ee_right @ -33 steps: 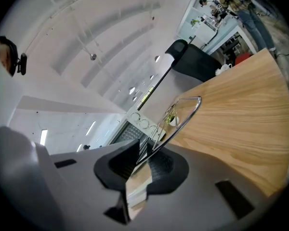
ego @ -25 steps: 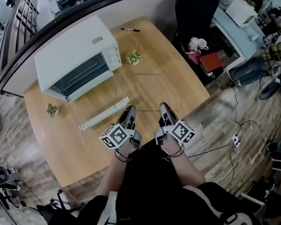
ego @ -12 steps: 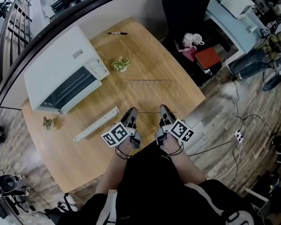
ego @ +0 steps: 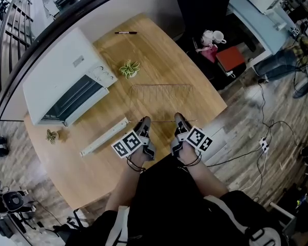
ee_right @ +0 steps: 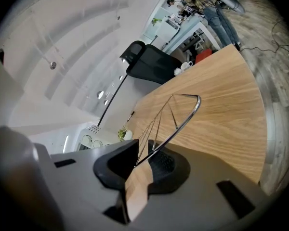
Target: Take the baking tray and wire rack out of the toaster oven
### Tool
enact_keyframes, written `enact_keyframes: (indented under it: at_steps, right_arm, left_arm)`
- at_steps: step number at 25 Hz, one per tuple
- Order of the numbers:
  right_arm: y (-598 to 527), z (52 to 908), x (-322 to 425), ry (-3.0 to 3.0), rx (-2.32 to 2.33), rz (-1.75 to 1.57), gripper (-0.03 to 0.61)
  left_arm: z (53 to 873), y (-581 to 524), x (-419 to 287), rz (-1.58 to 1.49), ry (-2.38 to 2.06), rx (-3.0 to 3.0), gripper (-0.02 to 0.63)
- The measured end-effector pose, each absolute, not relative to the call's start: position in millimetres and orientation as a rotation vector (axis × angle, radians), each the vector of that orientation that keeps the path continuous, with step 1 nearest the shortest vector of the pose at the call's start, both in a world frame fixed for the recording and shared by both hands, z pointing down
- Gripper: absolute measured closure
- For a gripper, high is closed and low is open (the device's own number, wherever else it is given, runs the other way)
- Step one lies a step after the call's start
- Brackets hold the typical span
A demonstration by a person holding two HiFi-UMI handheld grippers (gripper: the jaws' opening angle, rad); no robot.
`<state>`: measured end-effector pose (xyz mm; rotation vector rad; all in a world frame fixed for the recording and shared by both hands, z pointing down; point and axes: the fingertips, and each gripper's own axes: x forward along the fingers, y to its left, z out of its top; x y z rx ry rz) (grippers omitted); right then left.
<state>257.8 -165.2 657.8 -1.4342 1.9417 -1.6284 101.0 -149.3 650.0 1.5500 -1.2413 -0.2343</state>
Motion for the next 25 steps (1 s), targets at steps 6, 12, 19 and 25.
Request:
enact_keyframes:
  at_steps: [6, 12, 19, 25]
  right_arm:
    - [-153.8, 675.9, 251.3, 2.013, -1.515, -1.758, 0.409]
    - [-144.7, 682.2, 254.8, 2.012, -1.563, -1.832, 0.311]
    - [-120.7, 690.4, 256.3, 2.018, -1.543, -1.949, 0.270]
    - [-103.2, 698.2, 253.5, 1.988, -1.550, -1.972, 0.265]
  left_arm:
    - [669.5, -143.2, 97.5, -0.132, -1.270, 1.467, 0.513]
    - [680.5, -141.5, 101.1, -0.042, -1.273, 1.440, 0.494]
    - [694.4, -129.0, 100.8, 0.011, -1.286, 1.362, 0.421]
    - [699.6, -112.6, 99.3, -0.016, -1.256, 1.302, 0.370]
